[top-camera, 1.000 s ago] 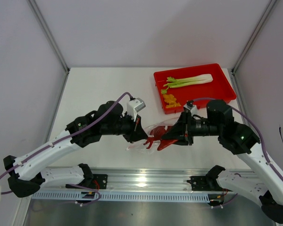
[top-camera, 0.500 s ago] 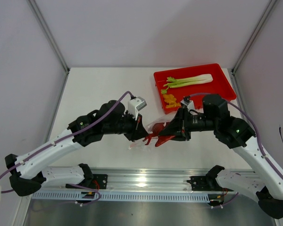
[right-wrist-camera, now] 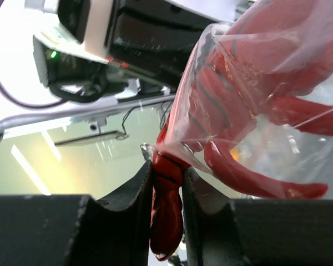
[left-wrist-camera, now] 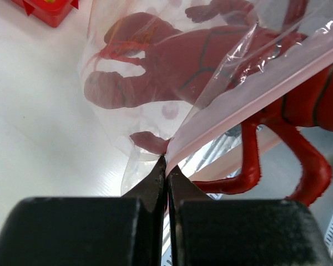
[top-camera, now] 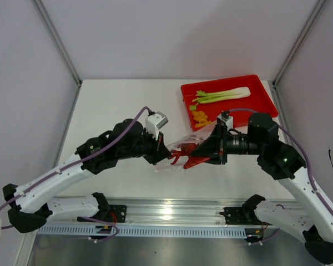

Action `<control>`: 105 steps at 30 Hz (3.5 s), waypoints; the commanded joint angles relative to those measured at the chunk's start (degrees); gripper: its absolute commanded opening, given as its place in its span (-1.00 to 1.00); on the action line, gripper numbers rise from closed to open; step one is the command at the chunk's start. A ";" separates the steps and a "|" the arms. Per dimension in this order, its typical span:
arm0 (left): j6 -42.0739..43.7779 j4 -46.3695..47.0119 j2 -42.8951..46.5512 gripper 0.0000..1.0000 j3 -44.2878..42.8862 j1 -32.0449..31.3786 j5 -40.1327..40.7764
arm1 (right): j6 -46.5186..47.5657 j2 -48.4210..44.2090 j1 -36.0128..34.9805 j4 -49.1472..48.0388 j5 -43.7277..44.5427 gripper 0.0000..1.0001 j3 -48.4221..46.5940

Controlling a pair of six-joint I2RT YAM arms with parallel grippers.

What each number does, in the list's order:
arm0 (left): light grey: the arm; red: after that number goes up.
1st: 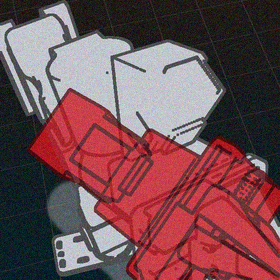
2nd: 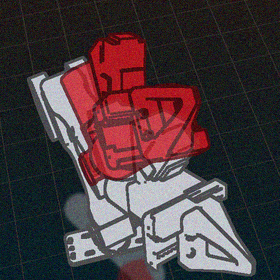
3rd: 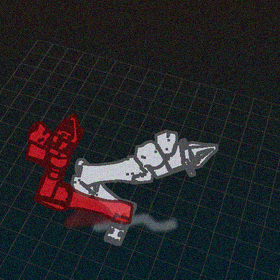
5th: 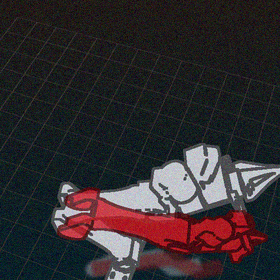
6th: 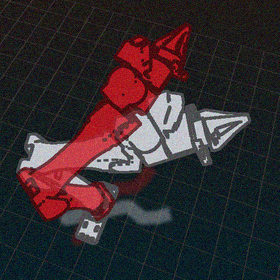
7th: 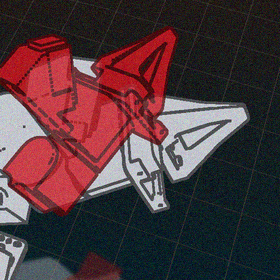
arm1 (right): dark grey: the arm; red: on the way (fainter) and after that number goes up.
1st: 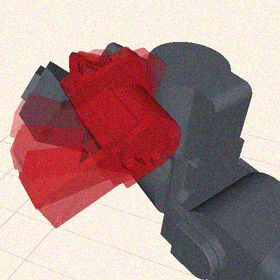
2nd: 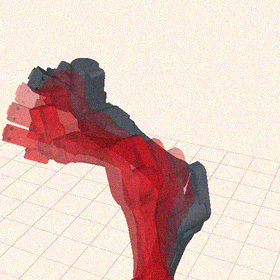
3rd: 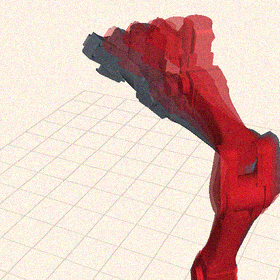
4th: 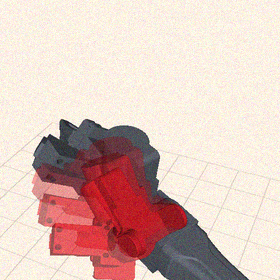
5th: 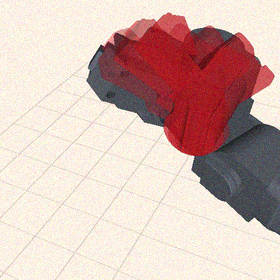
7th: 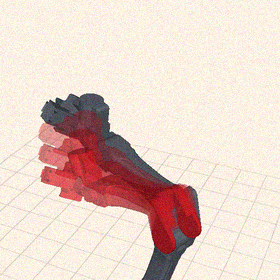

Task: Place the food in the zip-top bag and seal the zipper
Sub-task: Place the fake lobster in the zipper food storage bag, then adjust the zipper food storage bag at the center of the board.

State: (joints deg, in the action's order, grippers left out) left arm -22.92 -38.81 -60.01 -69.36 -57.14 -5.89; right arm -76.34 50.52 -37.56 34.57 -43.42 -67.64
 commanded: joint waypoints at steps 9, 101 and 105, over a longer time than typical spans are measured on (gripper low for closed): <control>2.35 2.41 4.02 -0.99 -0.33 -0.42 4.31 | 3.11 -4.12 0.47 -7.24 -8.72 -1.00 2.51; 2.35 -5.23 -9.07 -0.99 -16.59 -0.42 -11.16 | 28.00 2.21 -14.73 22.99 42.17 0.09 -4.44; 2.17 -5.58 -8.90 -0.99 -16.59 -0.34 -10.81 | 26.50 0.72 -15.96 22.39 43.42 -0.02 -1.54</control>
State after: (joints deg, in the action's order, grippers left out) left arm -21.39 -46.37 -69.60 -84.14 -57.82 -16.69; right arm -47.81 52.49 -52.47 57.36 -4.32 -70.57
